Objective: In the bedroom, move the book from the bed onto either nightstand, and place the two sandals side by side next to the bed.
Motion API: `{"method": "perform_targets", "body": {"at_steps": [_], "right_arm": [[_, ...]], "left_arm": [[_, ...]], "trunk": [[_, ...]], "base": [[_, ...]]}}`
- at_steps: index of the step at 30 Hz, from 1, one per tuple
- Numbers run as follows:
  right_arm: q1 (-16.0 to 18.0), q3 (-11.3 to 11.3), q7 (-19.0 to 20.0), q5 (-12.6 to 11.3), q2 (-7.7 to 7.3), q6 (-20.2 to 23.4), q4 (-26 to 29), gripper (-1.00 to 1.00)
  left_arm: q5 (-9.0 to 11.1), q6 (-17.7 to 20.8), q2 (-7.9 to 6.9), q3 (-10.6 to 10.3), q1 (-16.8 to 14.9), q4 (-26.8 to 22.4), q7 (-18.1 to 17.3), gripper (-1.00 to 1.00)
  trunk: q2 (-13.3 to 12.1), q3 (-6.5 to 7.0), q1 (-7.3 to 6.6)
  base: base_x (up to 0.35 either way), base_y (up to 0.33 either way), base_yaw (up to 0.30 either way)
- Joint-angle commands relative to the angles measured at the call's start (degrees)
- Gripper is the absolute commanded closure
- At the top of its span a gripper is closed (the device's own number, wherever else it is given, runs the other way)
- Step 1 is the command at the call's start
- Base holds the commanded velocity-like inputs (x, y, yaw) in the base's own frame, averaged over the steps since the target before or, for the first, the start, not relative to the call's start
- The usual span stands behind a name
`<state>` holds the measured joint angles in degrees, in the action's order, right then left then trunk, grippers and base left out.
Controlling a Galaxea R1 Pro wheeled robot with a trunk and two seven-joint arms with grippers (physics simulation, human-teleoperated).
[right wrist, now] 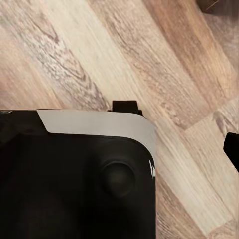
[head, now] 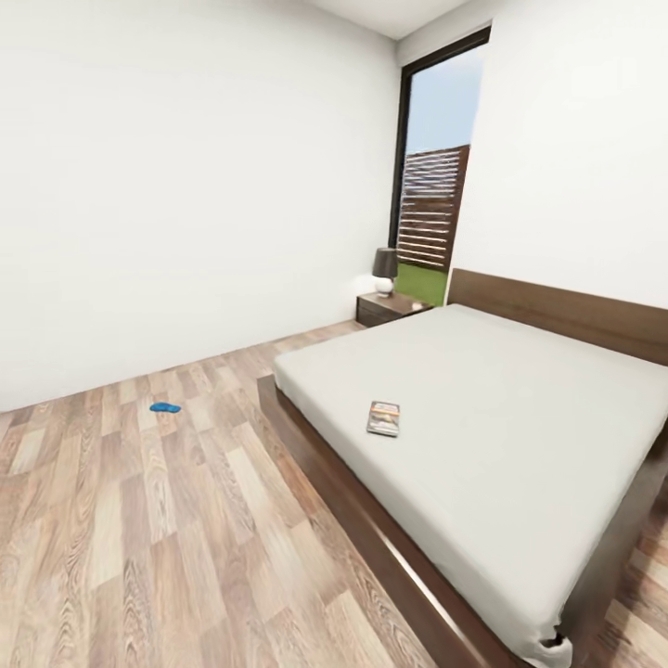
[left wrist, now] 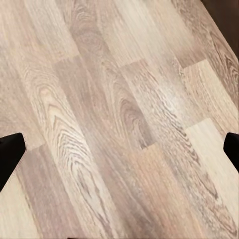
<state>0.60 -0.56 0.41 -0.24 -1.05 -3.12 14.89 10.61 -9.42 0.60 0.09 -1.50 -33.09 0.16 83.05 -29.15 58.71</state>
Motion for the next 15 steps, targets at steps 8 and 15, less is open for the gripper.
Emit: {"method": "perform_targets", "body": {"at_steps": [8,15], "right_arm": [[0.02,-0.05,0.05,-0.03,0.00,-0.19,-0.02,-1.00],[0.02,-0.05,0.04,-0.03,0.00,-0.18,-0.03,-1.00]], "left_arm": [[0.29,-0.16,0.02,-0.01,-0.05,0.04,0.02,-1.00],[0.29,-0.17,0.02,-0.01,-0.05,0.04,0.02,-1.00]], "trunk": [[0.03,-0.06,0.02],[0.03,-0.06,0.02]], "base": [[0.038,0.000,0.286],[0.002,0.000,0.288]]}}
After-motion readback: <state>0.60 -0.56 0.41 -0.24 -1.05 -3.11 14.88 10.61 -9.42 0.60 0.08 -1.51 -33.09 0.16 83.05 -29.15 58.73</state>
